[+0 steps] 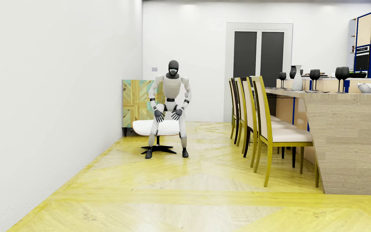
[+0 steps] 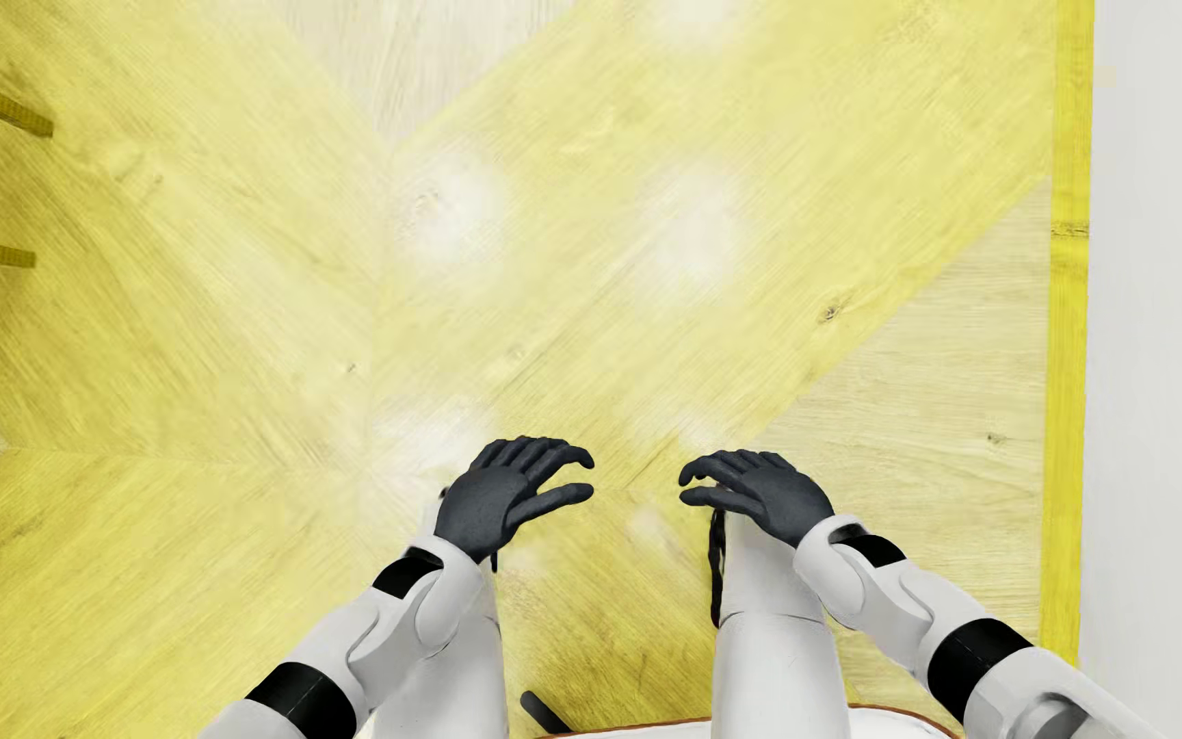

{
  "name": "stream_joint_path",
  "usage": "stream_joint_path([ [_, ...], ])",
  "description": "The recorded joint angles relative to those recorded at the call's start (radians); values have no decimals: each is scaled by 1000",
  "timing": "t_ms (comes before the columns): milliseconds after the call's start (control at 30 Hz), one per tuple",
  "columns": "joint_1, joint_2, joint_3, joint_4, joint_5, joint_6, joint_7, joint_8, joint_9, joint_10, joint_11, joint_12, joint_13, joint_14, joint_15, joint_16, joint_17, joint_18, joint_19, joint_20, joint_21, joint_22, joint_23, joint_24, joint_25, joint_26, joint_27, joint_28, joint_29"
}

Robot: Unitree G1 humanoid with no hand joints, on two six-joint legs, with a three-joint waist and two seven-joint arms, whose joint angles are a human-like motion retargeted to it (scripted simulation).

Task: Stand up from the white chair

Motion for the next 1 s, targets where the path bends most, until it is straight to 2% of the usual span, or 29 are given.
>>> stream_joint_path([
  [33, 66, 81, 19, -26, 10, 25, 8, -22, -52, -90, -75, 3, 47, 17, 22, -18, -11, 6, -9, -2, -48, -58, 17, 18, 1, -44, -21, -62, -24],
  [67, 146, 150, 4, -78, -7, 13, -8, 2, -102, -202, -122, 12, 98, 40, 44, -7, 1, 50, -18, -3, -87, -111, -5, 23, 22, -55, -6, -96, -51],
  [100, 249, 224, -1, -110, -6, 21, -5, 0, -141, -315, -142, 15, 140, 62, 101, -18, -1, 34, -5, -10, -151, -161, -36, 5, 55, -79, -27, -133, -18],
  [133, 376, 283, -42, -119, 21, 9, -4, 40, -173, -443, -141, 23, 172, 83, 233, 5, 34, 31, -27, -2, -166, -193, -48, -25, 72, -87, 6, -145, -102],
  [167, 501, 282, -59, -123, 42, 43, -10, 75, -201, -596, -88, 16, 192, 123, 283, -13, 32, 48, -16, 0, -203, -229, -54, -3, 62, -77, 14, -134, -148],
  [233, 706, 184, -114, -74, 77, 69, 85, 58, -306, -877, -42, 57, 229, 178, 242, -10, 65, -20, 82, 88, -281, -280, -82, -11, 25, -65, 31, -180, -169],
  [267, 814, 150, -128, -60, 91, 70, 122, 33, -347, -1024, -103, 74, 246, 217, 219, -7, 88, -57, 102, 111, -321, -285, -78, -31, 37, -46, 37, -163, -174],
  [300, 858, 98, -147, -33, 111, 65, 148, -13, -383, -1085, -200, 78, 243, 212, 214, 24, 121, -65, 93, 111, -348, -286, -77, -51, 46, -48, 48, -133, -200],
  [333, 931, 76, -140, -36, 121, 63, 166, -45, -387, -1169, -348, 59, 234, 215, 221, 42, 127, -69, 75, 102, -392, -295, -92, -41, 68, -33, 23, -103, -184],
  [367, 1035, 95, -142, -28, 141, 51, 169, -31, -389, -1243, -531, 72, 255, 210, 364, 67, 157, -69, 126, 94, -417, -284, -89, -78, 165, -39, 35, -88, -143],
  [400, 1085, 99, -125, -44, 176, 21, 202, -55, -395, -1242, -709, 73, 275, 175, 490, 112, 187, -81, 103, 99, -432, -301, -84, -83, 215, -22, 51, -115, -143],
  [433, 1163, 152, -129, -26, 186, 32, 219, -18, -398, -1257, -880, 93, 314, 151, 553, 138, 198, -109, 81, 96, -437, -307, -67, -92, 226, -29, 54, -127, -182],
  [467, 1179, 118, -143, -28, 177, 33, 224, 13, -406, -1221, -876, 97, 334, 120, 548, 169, 204, -114, 57, 108, -430, -318, -48, -88, 253, -42, 73, -154, -236],
  [500, 1207, 101, -156, -22, 160, 37, 212, 26, -407, -1205, -784, 107, 347, 130, 529, 182, 185, -127, 50, 116, -448, -323, -24, -82, 271, -50, 91, -189, -232],
  [533, 1192, 89, -170, -1, 129, 52, 227, 32, -411, -1115, -666, 132, 355, 141, 468, 187, 149, -165, 72, 125, -481, -312, 7, -69, 265, -60, 73, -200, -183],
  [567, 1158, 65, -167, 29, 156, 75, 212, 41, -447, -1011, -593, 182, 379, 191, 489, 183, 112, -200, 100, 179, -468, -279, 22, -53, 251, -53, 78, -249, -152],
  [600, 1125, 105, -150, 46, 191, 90, 210, 1, -468, -882, -573, 254, 396, 282, 456, 171, 84, -235, 24, 223, -433, -221, 41, -52, 208, -28, 80, -234, -136],
  [633, 1068, 216, -126, 47, 203, 84, 207, -37, -484, -709, -619, 331, 420, 460, 455, 139, 60, -224, -40, 279, -412, -125, 59, -68, 204, 4, 89, -226, -86],
  [667, 905, 228, -104, 25, 208, 99, 141, -14, -474, -470, -563, 337, 383, 673, 371, 100, 22, -172, -52, 306, -375, -27, 68, -82, 225, 38, 67, -207, -108],
  [700, 754, 277, -86, 1, 225, 114, 77, -3, -464, -216, -556, 355, 362, 600, 314, 61, -7, -123, -89, 320, -355, 67, 54, -84, 223, 90, 44, -132, -118],
  [733, 645, 387, -57, -9, 218, 113, 38, -7, -436, -69, -616, 363, 339, 515, 279, 28, -30, -128, -99, 320, -362, 189, 39, -91, 173, 99, 37, -59, -87],
  [767, 516, 475, -31, -21, 225, 102, 20, -25, -412, 9, -672, 351, 301, 463, 273, -12, -41, -191, -133, 336, -346, 317, 33, -144, 173, 115, 31, 4, -78],
  [800, 423, 624, 5, -52, 214, 76, 39, -80, -396, 6, -806, 368, 291, 401, 262, -25, -33, -165, -141, 334, -351, 414, 41, -161, 184, 127, 38, 59, -89],
  [833, 302, 698, 37, -88, 194, 80, 23, -93, -404, -58, -895, 379, 266, 358, 270, -47, -59, -141, -118, 331, -365, 471, 16, -170, 155, 154, 33, 56, -78],
  [867, 235, 822, 85, -101, 186, 72, 7, -113, -390, -187, -1032, 390, 254, 342, 289, -43, -63, -130, -106, 338, -366, 481, -5, -135, 141, 136, 10, -17, -95],
  [900, 181, 905, 124, -103, 171, 55, -6, -125, -401, -369, -1106, 419, 242, 372, 280, -32, -69, -149, -82, 364, -350, 472, -40, -133, 154, 142, 49, -153, -125],
  [933, 162, 1020, 145, -106, 181, 20, 1, -142, -415, -582, -1180, 449, 253, 440, 269, 28, -48, -140, -103, 366, -322, 447, -55, -164, 231, 92, 21, -196, -99],
  [967, 150, 1075, 145, -152, 166, 7, 34, -155, -416, -792, -1175, 461, 235, 503, 219, 50, -51, -84, -88, 393, -287, 441, -61, -192, 265, 57, 20, -206, -109],
  [1000, 189, 1109, 152, -148, 154, 17, 74, -176, -427, -1038, -1144, 501, 234, 553, 186, 27, -58, -54, -76, 467, -252, 439, -67, -192, 262, 63, 11, -218, -105],
])
